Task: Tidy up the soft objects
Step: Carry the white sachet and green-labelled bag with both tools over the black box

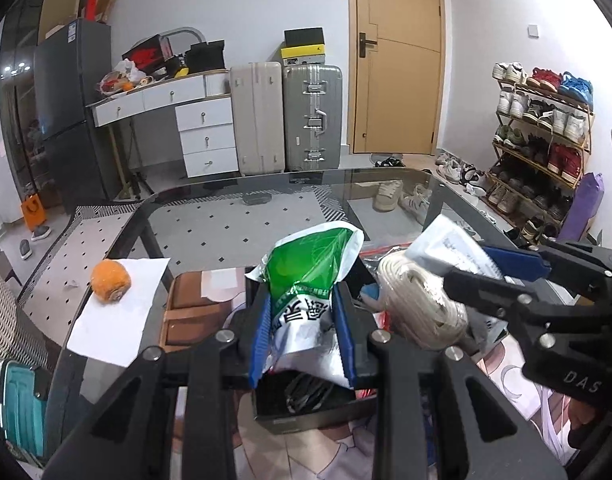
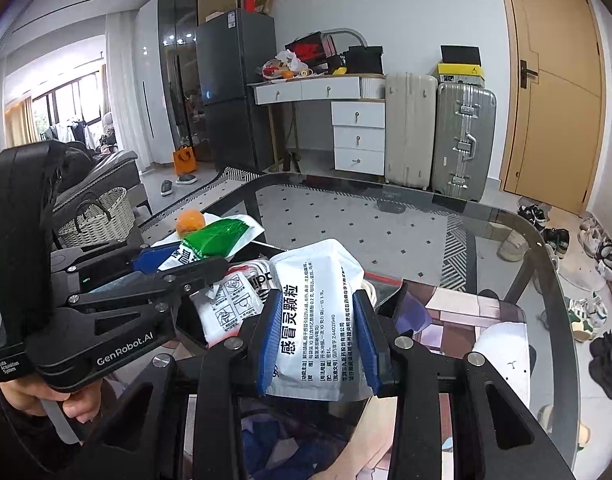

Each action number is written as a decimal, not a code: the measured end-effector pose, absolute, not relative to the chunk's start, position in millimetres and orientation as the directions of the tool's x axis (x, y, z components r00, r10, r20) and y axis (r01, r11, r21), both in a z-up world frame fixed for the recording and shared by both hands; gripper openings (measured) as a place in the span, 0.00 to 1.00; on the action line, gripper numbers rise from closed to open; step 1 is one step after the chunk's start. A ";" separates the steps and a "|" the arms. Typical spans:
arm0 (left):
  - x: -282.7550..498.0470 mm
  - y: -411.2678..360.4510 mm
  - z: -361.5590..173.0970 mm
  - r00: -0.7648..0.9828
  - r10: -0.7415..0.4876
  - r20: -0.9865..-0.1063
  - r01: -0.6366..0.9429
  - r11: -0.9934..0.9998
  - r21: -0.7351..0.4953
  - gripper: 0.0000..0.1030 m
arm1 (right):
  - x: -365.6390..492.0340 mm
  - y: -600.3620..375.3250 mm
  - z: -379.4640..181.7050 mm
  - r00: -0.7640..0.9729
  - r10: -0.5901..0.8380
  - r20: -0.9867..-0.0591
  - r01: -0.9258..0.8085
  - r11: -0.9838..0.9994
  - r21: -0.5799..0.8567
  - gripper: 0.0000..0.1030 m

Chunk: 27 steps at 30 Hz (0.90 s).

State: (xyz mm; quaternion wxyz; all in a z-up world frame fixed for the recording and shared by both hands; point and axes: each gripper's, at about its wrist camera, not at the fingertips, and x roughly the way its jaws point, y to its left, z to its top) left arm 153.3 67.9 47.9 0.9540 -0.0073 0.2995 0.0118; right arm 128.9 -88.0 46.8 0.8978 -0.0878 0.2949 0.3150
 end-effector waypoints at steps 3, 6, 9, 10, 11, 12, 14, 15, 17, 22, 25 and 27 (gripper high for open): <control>159.0 64.7 46.3 0.819 0.010 -0.573 -0.009 1.000 0.003 0.27 | 135.4 -85.9 42.8 0.624 0.508 -0.594 -0.618 0.786 0.023 0.34; 164.1 62.2 42.2 0.813 0.005 -0.582 0.005 1.000 0.015 0.27 | 142.1 -83.3 38.6 0.619 0.503 -0.603 -0.619 0.785 0.018 0.34; 168.8 61.1 37.5 0.807 -0.005 -0.591 0.017 1.000 0.014 0.27 | 147.4 -79.5 35.5 0.614 0.501 -0.609 -0.621 0.784 0.018 0.34; 170.4 60.8 37.5 0.806 -0.007 -0.592 0.020 1.000 0.015 0.27 | 149.1 -78.1 34.1 0.612 0.499 -0.613 -0.622 0.783 0.016 0.34; 170.9 60.1 36.4 0.805 -0.011 -0.593 0.026 1.000 0.016 0.27 | 150.7 -76.7 32.7 0.610 0.496 -0.617 -0.622 0.783 0.014 0.34; 171.2 59.3 35.6 0.804 -0.015 -0.595 0.031 0.999 0.016 0.27 | 151.6 -75.0 30.9 0.613 0.491 -0.620 -0.622 0.783 0.006 0.34; 172.9 56.8 33.6 0.800 -0.028 -0.599 0.049 0.999 0.018 0.27 | 153.2 -72.1 27.7 0.615 0.482 -0.624 -0.622 0.783 -0.009 0.34; 173.2 55.9 32.6 0.800 -0.029 -0.600 0.053 0.998 0.022 0.27 | 154.3 -70.7 25.5 0.614 0.479 -0.628 -0.623 0.782 -0.013 0.34; 174.6 56.4 31.1 0.795 -0.043 -0.606 0.057 0.998 0.005 0.27 | 155.3 -68.9 22.2 0.611 0.475 -0.633 -0.625 0.781 -0.017 0.34; 176.1 56.4 28.3 0.787 -0.061 -0.614 0.070 0.997 -0.009 0.28 | 156.4 -63.8 16.0 0.608 0.463 -0.645 -0.630 0.776 -0.037 0.34; 176.1 56.4 25.9 0.784 -0.064 -0.617 0.071 0.997 -0.013 0.28 | 157.4 -61.8 11.7 0.604 0.458 -0.652 -0.631 0.775 -0.040 0.34; 177.0 57.5 25.0 0.783 -0.066 -0.619 0.071 0.997 -0.017 0.28 | 158.0 -60.4 10.0 0.603 0.457 -0.654 -0.630 0.775 -0.040 0.34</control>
